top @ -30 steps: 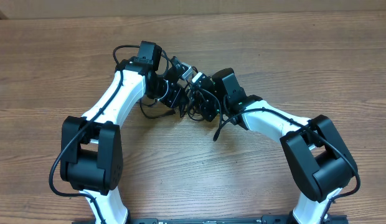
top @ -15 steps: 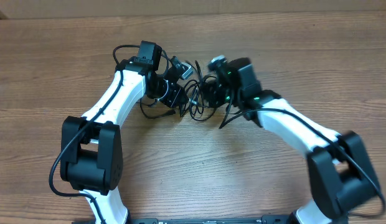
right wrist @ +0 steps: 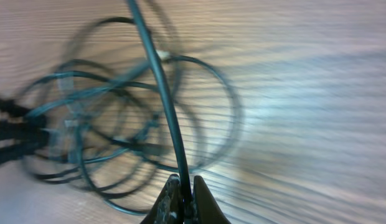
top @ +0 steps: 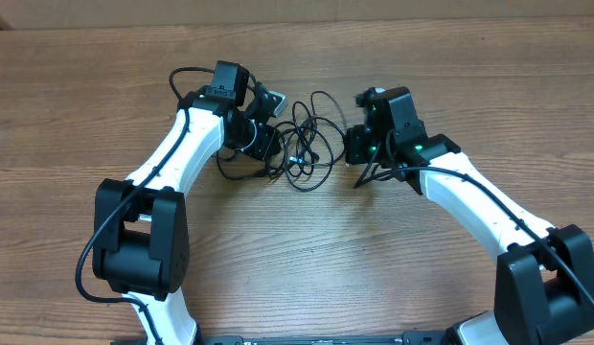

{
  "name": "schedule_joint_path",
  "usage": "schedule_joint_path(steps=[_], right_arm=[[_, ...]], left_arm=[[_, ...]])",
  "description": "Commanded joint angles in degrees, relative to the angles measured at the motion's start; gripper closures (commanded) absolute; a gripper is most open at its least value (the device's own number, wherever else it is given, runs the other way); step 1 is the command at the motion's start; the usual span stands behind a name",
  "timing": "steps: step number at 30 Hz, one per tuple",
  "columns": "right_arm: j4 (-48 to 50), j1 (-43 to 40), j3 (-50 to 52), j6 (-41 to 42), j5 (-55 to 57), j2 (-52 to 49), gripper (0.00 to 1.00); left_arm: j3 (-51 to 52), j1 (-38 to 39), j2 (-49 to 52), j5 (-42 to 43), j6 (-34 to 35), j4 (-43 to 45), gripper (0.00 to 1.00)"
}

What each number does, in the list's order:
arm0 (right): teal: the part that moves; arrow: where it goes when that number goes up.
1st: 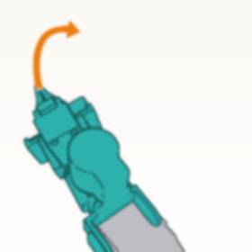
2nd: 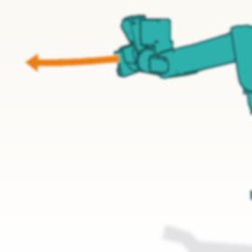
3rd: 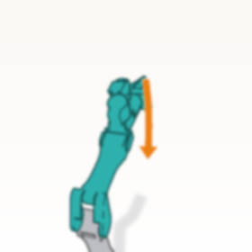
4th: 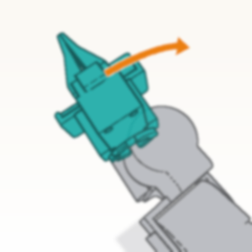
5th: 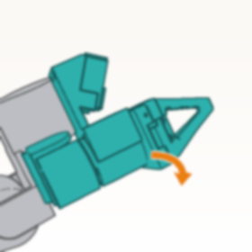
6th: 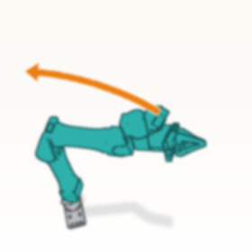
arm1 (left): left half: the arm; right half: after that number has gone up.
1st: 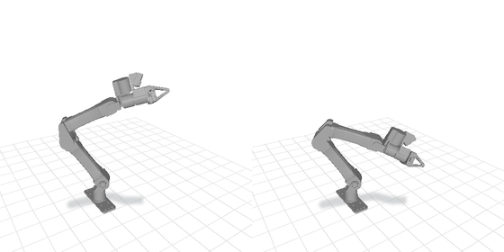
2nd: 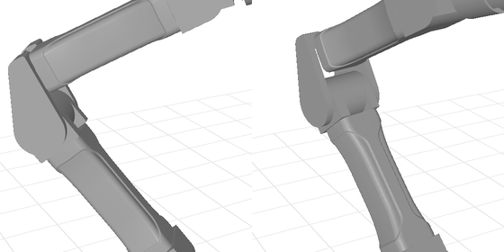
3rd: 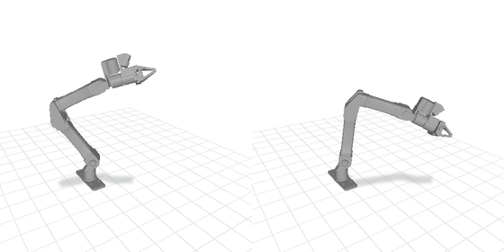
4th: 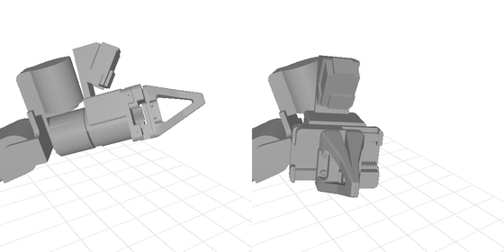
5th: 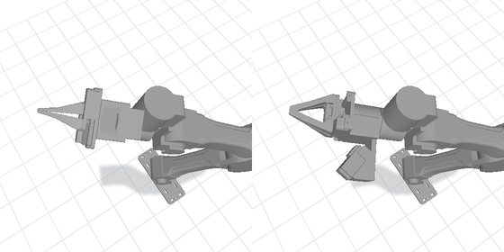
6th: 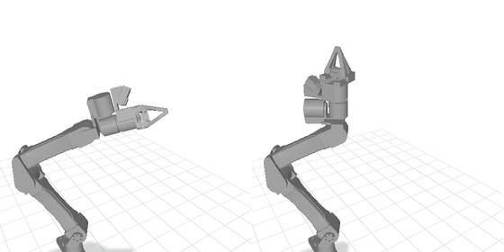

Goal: Untangle cables
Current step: 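Pull the right gripper further right, drawing a single cable strand out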

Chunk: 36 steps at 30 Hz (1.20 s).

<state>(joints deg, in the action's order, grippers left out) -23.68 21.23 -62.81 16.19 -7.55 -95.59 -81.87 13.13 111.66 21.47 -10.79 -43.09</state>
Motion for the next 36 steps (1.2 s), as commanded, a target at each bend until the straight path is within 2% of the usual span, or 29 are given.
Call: schedule_joint_path(steps=[1, 8, 15, 18, 19, 20, 22, 26, 30, 33, 36], right_arm=[[-1.5, -0.9, -0.5, 3.3, 7.7, -0.1, 0.96], [-2.8, -2.3, -0.5, 5.3, 10.3, -2.3, 0.96], [-5.7, -3.8, -0.5, 9.4, 15.9, -5.7, 0.96], [-7.0, -4.7, -0.5, 9.4, 16.6, -7.4, 0.96], [-7.2, -5.2, -0.5, 9.4, 16.6, -7.9, 0.96], [-7.4, -5.5, -0.5, 9.6, 16.6, -8.1, 0.96], [-8.0, -6.1, -0.5, 10.5, 16.6, -8.4, 0.96], [-9.4, -7.2, -0.5, 13.9, 17.3, -8.5, 0.96], [-11.0, -7.8, -0.1, 17.3, 20.0, -8.5, 0.96], [-10.9, -7.8, 0.7, 18.6, 20.0, -8.5, 0.96], [-10.7, -7.8, 1.6, 19.7, 20.0, -8.5, 0.96]], left_arm=[[0.1, 0.1, 0.5, -4.3, 3.8, 0.3, 0.78], [0.1, 0.1, 0.5, -7.2, 5.8, 0.3, 0.72], [0.1, 0.0, 0.5, -24.7, 19.8, -0.2, 0.62], [0.1, -0.1, 0.5, -30.1, 25.0, -1.2, 0.5], [0.1, -0.1, 0.5, -30.9, 25.9, -1.4, 0.41], [0.1, -0.1, 0.5, -31.1, 26.2, -1.5, 0.29], [0.1, 0.0, 0.5, -30.6, 26.2, -1.4, 0.16], [0.1, 0.0, 0.5, -29.9, 26.2, -1.5, 0.07], [0.1, 0.0, 0.5, -25.4, 25.9, -1.2, 0.03], [0.1, 0.0, 0.5, -18.9, 21.6, -0.3, 0.02], [0.1, -0.1, 0.5, -8.5, 15.4, 0.1, 0.04]])
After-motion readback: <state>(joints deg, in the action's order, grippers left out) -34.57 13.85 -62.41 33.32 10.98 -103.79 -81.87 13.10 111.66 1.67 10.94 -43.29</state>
